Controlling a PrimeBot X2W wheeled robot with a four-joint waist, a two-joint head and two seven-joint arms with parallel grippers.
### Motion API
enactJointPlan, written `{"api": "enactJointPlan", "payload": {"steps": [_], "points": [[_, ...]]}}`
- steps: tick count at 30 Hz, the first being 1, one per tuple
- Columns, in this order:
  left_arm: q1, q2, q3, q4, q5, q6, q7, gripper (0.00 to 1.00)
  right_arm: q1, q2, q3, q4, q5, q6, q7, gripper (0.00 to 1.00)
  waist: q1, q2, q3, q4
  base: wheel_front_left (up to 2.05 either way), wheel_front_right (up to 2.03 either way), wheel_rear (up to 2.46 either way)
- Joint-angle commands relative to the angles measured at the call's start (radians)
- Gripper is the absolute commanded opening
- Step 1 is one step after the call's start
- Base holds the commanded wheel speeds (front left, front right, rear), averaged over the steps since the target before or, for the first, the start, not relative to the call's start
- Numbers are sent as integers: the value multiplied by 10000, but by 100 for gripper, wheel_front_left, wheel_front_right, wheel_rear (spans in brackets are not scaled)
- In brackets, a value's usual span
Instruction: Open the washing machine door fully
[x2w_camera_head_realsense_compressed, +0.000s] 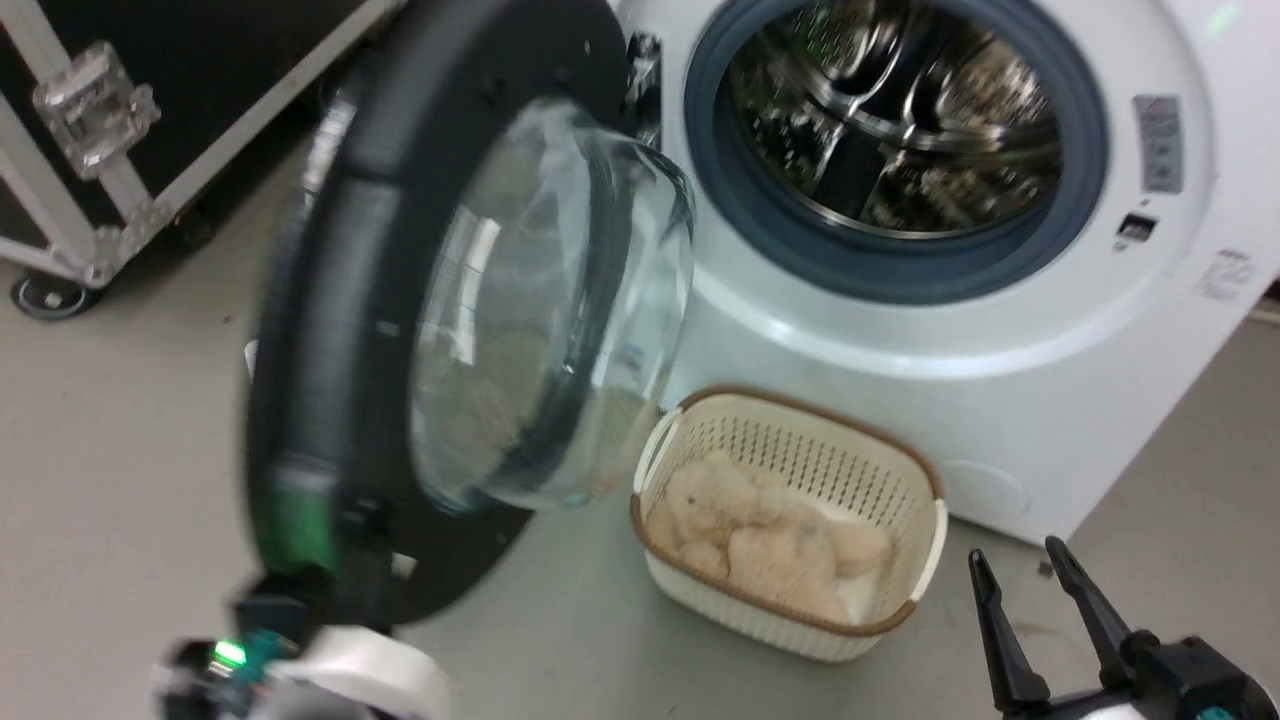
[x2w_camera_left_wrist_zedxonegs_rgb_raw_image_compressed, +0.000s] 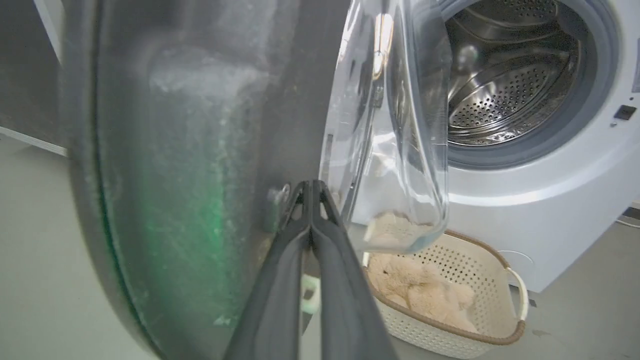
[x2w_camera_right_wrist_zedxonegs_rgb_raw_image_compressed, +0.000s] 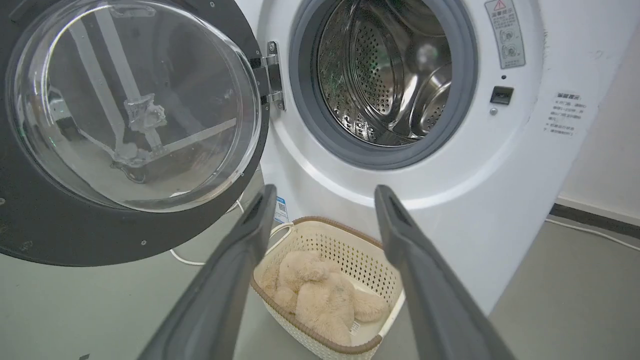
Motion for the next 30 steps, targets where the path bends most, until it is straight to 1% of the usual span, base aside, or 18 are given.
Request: {"api": "enactJointPlan", "payload": {"steps": [1, 4, 8, 14, 18, 21, 24, 30], "points": [[-376, 276, 381, 63, -157, 63, 30, 0, -244, 26, 32, -55, -128, -7, 44, 100, 0, 0, 418, 157, 0, 0, 0], [-827, 659, 1067, 298, -545, 11, 4, 0, -443, 26, 122, -147, -333, -7, 171, 100, 0, 0, 824, 123, 0, 0, 0], [-1538, 1311, 1805, 742, -906, -128, 129, 0, -717, 26, 79, -406, -460, -7, 372, 100, 0, 0, 1436, 16, 0, 0, 0], [-2833, 2281, 2776, 2103, -1618, -672, 218, 0, -1074, 26, 29, -754, -797, -7, 665, 100, 0, 0, 2220, -205, 0, 0, 0], [-3640, 2752, 3068, 3287, -1858, -942, 280, 0, -1238, 26, 47, -930, -954, -7, 801, 100, 0, 0, 2583, -367, 0, 0, 0], [-4181, 2994, 3215, 4190, -1987, -1093, 232, 0, -1322, 26, 29, -1018, -1031, -7, 857, 100, 0, 0, 2762, -466, 0, 0, 0], [-4649, 3217, 3185, 4977, -1940, -1363, -76, 0, -1396, 26, 36, -1068, -1086, -7, 891, 100, 0, 0, 2887, -552, 0, 0, 0], [-5167, 3353, 3028, 6055, -1642, -1573, -715, 0, -1394, 26, -6, -1017, -1171, -7, 851, 100, 0, 0, 2840, -653, 0, 0, 0]]}}
